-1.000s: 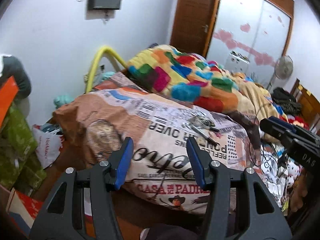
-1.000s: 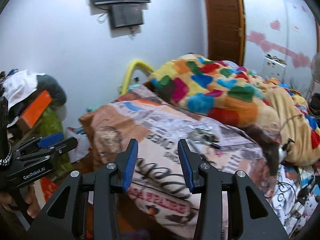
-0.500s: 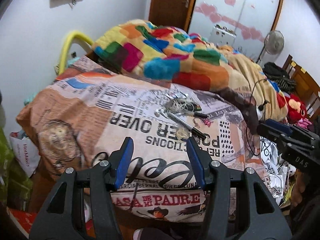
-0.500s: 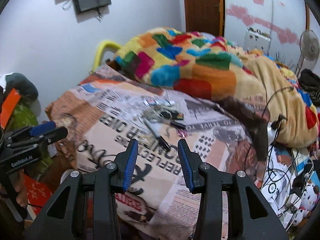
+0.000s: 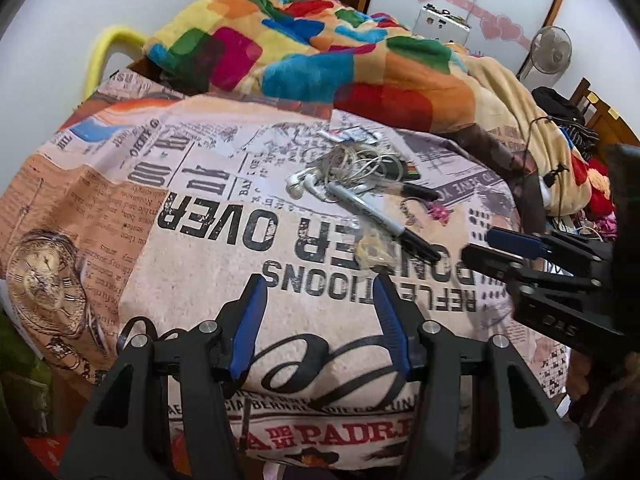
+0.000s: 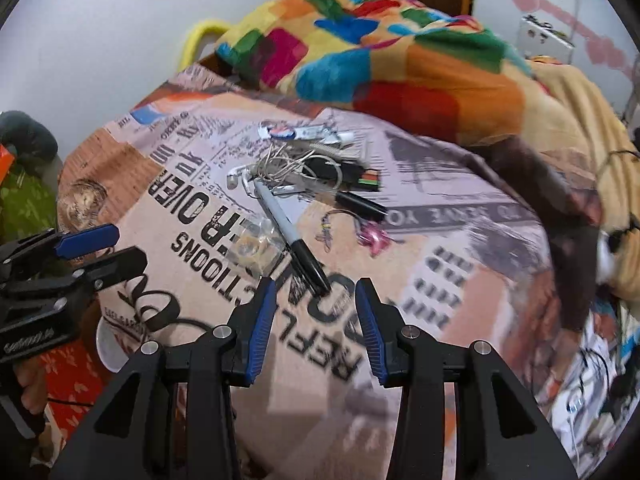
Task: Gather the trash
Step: 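Grasp the black marker with the right tool while the left tool grasps the clear plastic bag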
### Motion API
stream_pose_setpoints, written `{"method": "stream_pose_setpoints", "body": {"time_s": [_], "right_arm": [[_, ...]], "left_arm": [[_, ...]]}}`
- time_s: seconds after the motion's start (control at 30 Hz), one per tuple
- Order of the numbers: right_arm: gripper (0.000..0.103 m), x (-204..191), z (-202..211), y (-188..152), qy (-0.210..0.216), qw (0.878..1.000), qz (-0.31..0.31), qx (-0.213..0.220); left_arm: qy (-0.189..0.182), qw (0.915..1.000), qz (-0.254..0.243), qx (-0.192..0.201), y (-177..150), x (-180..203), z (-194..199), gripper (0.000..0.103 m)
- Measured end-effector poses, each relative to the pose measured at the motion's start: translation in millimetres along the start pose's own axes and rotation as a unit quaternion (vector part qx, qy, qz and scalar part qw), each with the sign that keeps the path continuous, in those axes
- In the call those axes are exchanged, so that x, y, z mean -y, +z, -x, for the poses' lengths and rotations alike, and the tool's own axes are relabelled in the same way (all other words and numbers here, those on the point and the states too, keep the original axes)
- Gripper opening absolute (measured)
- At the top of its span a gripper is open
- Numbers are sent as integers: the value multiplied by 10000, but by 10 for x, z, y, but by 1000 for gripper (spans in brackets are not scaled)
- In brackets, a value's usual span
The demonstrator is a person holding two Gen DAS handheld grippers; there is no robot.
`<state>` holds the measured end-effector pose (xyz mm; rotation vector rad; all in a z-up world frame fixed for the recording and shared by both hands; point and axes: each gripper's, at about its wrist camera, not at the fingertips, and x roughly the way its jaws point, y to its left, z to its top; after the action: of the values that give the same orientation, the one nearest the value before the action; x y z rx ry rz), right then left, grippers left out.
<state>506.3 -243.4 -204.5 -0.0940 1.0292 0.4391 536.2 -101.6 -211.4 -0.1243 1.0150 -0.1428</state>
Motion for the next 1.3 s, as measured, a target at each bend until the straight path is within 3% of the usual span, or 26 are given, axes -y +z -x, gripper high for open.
{"method": "stream_pose_setpoints", "body": {"time_s": [0.1,0.37,0.63,0.73,0.87,1.07,1.23,1.27,1.3], "right_arm": [[37,-31,-240,87,201,9996,113,-133],[16,-100,-606,149,256,9982,379,-375],[13,21,-437,-87,341,9986,249,-312],[12,125,-331,-231,235,9991,140,-330],[12,242,-256,-330,192,9987,193,-441],[14,112,-301,-319,5,9975,551,-446],[17,51,-358,-316,-80,9983,502,-286],[17,55,-359,-318,-73,9986,445,-262],[15,66,-362,-319,-63,9989,389,-241]], "left_arm": [[-33,9999,87,-60,7,-84,-102,54],[-127,9998,52,-157,38,-78,-300,54],[-316,9992,-54,-244,113,158,-483,54],[-123,9995,-165,-222,119,265,-567,54],[-127,9994,-221,-252,117,360,-683,54],[-132,9993,-145,-326,151,393,-849,52],[141,9986,-491,-160,109,514,-890,52],[180,9984,-512,-126,100,521,-893,48],[275,9981,-543,-88,93,523,-892,36]]}}
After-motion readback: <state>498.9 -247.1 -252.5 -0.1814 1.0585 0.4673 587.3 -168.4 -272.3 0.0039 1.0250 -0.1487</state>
